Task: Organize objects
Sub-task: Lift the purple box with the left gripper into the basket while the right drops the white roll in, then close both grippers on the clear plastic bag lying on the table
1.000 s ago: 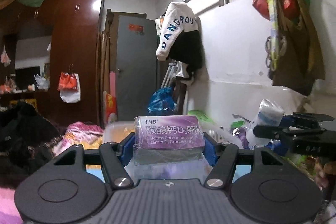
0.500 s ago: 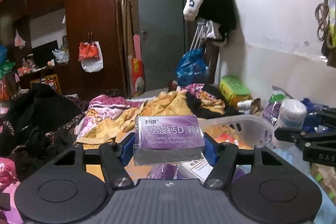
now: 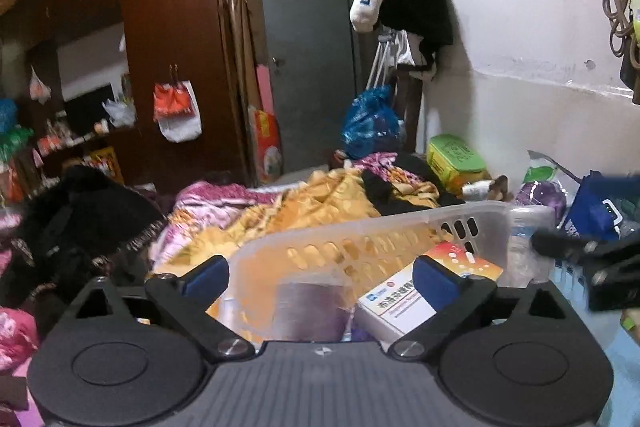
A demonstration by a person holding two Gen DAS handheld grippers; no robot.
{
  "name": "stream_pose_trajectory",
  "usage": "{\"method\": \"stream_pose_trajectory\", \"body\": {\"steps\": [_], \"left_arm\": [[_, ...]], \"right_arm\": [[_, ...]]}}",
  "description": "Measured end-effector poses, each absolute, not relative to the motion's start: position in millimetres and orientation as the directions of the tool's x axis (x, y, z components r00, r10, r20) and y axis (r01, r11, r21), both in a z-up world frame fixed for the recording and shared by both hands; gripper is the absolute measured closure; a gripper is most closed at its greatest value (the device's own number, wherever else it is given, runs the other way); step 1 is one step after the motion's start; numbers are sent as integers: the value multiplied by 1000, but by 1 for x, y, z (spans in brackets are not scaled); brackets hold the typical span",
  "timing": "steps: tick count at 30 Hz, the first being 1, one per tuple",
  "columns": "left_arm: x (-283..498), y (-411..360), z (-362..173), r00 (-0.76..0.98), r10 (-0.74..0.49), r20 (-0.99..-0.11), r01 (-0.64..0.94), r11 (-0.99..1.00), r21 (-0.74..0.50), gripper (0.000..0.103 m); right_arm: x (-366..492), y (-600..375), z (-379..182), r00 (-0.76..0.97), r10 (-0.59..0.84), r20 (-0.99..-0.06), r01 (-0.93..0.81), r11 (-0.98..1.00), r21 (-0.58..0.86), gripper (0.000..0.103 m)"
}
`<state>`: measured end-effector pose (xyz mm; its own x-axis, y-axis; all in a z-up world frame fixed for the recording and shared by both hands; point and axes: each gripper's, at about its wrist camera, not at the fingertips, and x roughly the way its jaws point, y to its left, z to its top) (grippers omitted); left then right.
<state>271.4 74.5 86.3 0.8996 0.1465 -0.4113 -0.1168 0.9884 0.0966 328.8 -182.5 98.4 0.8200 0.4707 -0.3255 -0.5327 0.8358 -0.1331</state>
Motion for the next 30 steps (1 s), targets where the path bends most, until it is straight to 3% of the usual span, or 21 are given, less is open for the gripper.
{"method": "stream_pose_trajectory", "body": {"steps": [4,8,12,15,20,23,30], "left_arm": [[230,76,85,936,105,-337,-83,993,79,3],[168,81,58,951,46,-306,-29,998,60,3],[126,90,7,929,-9,-369,18,1000,23,3],[121,94,-21,906,-22,-423,41,999,35,3],[128,107,-26,884,-76,-462,66,997,-36,7],[136,107,-31,856,-83,-511,91,996,-10,7],[156,110,-42,787,-178,-591,162,984,-81,7]], "right_arm": [[299,-208,95,786,553,-278,-593,801,-81,0],[251,-250,57,717,645,-266,-661,750,36,0],[195,-286,-4,675,681,-282,-672,726,146,0],[159,-293,-34,671,678,-300,-674,726,136,0],[124,-285,-45,677,677,-289,-692,719,65,0],[128,-276,-48,644,700,-308,-719,692,69,0],[118,-273,-60,649,696,-307,-726,687,24,20]]}}
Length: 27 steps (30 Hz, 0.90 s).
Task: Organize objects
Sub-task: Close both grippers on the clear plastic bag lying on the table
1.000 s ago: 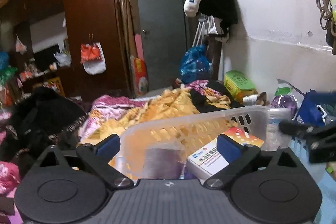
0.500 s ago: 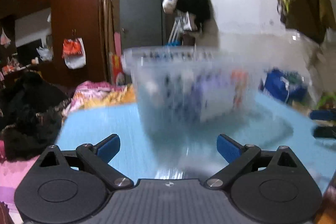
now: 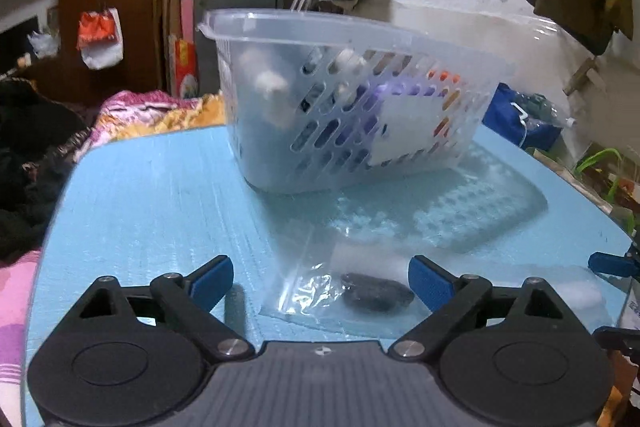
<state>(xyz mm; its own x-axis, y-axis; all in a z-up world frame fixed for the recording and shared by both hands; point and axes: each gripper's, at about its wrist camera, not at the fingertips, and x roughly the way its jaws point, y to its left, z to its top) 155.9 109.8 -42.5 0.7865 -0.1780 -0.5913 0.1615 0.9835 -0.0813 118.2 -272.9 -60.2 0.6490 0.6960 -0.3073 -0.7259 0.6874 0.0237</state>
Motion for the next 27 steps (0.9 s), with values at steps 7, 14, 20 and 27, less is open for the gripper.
{"method": "stream_pose_trajectory", "body": {"steps": [7,14,20,27], "left_arm": [[162,99,-45,773,-182,-608,199,979,-40,9],[154,102,-42,789,-214,-576,215,974,-68,43],[148,100,-42,786,-250,-565,245,966,-88,68],[137,102,-43,794,-275,-543,250,961,-122,76]], "right_arm": [[114,-274,-63,634,713,-300,-745,667,13,33],[118,-278,-63,616,728,-301,-761,649,12,47],[122,-278,-63,610,732,-303,-766,642,8,57],[125,-281,-61,602,738,-304,-774,634,5,71]]}}
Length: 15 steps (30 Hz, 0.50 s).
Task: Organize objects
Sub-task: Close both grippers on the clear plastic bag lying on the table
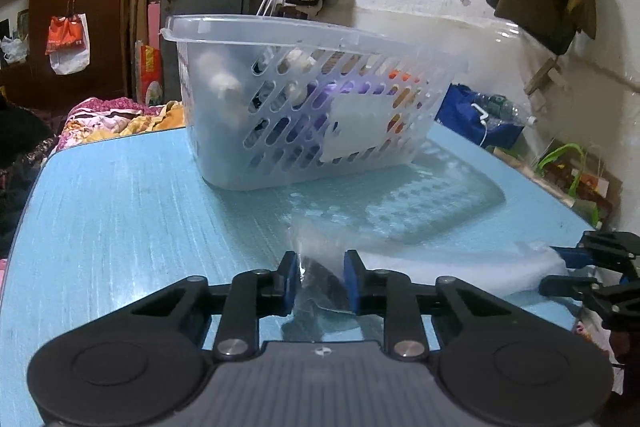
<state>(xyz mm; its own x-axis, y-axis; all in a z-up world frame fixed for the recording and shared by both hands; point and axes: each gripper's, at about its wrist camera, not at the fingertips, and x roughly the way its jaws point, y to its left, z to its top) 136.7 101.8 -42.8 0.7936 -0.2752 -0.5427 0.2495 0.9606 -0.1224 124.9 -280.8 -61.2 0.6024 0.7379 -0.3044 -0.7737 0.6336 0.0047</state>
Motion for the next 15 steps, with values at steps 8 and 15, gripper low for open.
{"method": "stream_pose_trajectory", "body": {"steps": [8,15], "left_arm": [[112,103,-43,841,-287,-459,236,957,-166,80],[104,102,-39,854,-302,-424,244,952,-186,80]], "right_arm": [[124,-283,-58,613,735,-290,-774,632,-33,76],[127,-288,-50,623,733,-272,-771,635,-55,77]]}}
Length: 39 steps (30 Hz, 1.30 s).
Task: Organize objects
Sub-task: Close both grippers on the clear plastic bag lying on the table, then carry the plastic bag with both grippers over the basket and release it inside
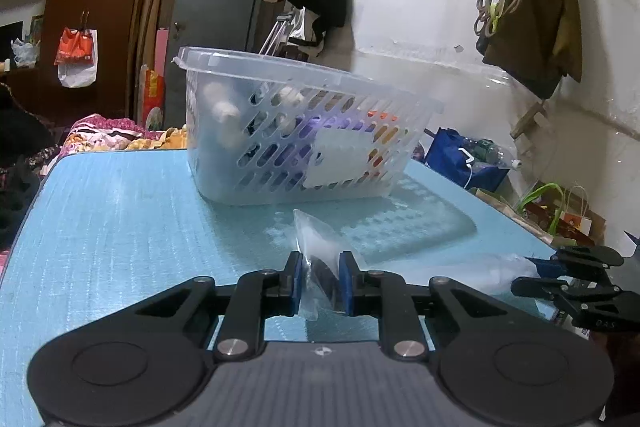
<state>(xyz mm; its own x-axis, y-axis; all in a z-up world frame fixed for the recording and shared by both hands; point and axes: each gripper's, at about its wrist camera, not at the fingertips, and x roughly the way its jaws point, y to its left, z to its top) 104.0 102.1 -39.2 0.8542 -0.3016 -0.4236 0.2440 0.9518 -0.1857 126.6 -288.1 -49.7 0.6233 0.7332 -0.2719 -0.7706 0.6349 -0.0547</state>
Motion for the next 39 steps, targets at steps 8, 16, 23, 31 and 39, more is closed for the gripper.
{"method": "stream_pose_trajectory", "body": {"steps": [8,16,23,31,39], "left_arm": [[100,97,-6,883,-298,-361,251,953,-172,80],[124,90,66,917,-270,-293,244,962,-120,80],[175,91,114,931,-219,-292,200,975,-93,80],[229,105,126,933,-173,-316,148,984,-102,80],[272,109,98,919,-100,-381,80,994,-68,80]], "right_arm": [[138,-292,-13,634,739,-229,-770,631,-96,77],[173,-283,50,660,731,-173,-751,638,-169,77],[210,-264,87,686,714,-140,-725,655,-213,77],[260,-240,88,700,695,-164,-713,669,-210,77],[290,-219,66,692,682,-236,-721,663,-199,76]]}}
